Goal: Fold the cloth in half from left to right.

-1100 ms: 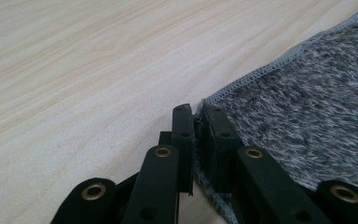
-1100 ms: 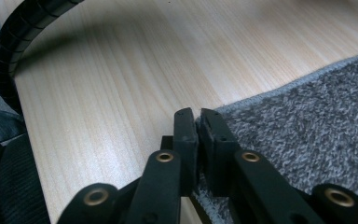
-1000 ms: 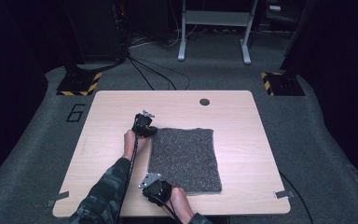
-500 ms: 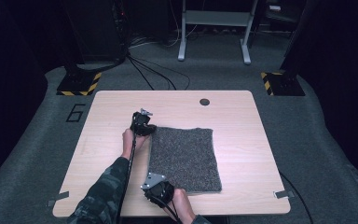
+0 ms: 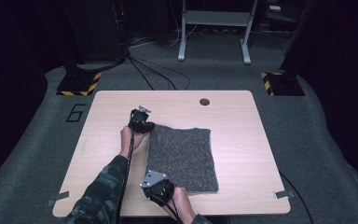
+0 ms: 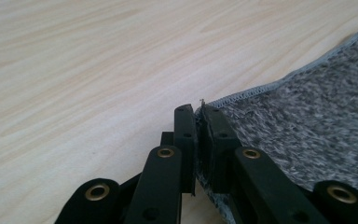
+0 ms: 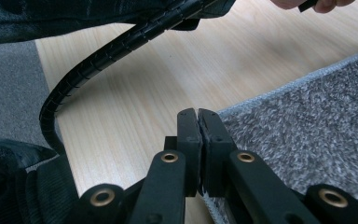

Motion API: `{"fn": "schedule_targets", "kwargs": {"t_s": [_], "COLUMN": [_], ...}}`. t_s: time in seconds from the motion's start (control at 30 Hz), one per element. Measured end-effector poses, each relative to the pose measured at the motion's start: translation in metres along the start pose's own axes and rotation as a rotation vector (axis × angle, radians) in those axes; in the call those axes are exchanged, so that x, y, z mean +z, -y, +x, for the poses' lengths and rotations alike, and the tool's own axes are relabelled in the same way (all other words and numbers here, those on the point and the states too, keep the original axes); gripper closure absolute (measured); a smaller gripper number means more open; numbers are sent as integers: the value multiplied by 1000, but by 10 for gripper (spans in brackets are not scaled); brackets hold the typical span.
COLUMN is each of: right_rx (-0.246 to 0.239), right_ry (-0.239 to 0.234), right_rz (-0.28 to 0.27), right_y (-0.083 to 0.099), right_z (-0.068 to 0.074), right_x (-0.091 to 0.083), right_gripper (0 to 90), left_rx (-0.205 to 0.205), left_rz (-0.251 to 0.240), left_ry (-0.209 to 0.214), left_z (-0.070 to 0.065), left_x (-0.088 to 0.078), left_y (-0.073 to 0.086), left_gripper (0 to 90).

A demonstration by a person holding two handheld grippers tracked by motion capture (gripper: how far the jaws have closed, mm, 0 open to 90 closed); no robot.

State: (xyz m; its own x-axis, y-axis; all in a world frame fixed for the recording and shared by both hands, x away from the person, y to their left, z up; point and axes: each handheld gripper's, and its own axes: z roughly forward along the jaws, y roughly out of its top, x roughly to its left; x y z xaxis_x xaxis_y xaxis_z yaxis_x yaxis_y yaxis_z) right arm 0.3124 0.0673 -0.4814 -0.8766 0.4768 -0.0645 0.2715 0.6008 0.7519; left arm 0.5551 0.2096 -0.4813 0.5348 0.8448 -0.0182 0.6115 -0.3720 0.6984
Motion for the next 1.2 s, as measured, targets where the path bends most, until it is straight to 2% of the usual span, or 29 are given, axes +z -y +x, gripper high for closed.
{"fn": "schedule_targets", "kwargs": {"t_s": [0.13, 0.37, 0.67, 0.77, 0.9, 1.2], "right_rx": [-8, -9, -17, -14, -2, 25], "right_ry": [2, -3, -8, -10, 1, 49], "right_rz": [-21, -62, -150, -148, -146, -156], "right_y": [-6, -23, -50, -48, -41, -23], "right_z": [-1, -3, 0, 1, 0, -5], "right_x": [-5, -11, -19, -21, -26, -44], "right_gripper": [882, 882, 883, 884, 884, 884], "left_rx": [26, 35, 44, 55, 79, 119], "left_rz": [-4, -9, -10, -8, -5, 1], "left_ry": [-14, -58, -123, -127, -121, -79], "left_z": [2, 6, 11, 9, -1, -29], "left_x": [-10, -25, -49, -53, -53, -38], "left_y": [-8, -23, -36, -41, -48, -62], "left_gripper": [851, 852, 852, 852, 852, 851]}}
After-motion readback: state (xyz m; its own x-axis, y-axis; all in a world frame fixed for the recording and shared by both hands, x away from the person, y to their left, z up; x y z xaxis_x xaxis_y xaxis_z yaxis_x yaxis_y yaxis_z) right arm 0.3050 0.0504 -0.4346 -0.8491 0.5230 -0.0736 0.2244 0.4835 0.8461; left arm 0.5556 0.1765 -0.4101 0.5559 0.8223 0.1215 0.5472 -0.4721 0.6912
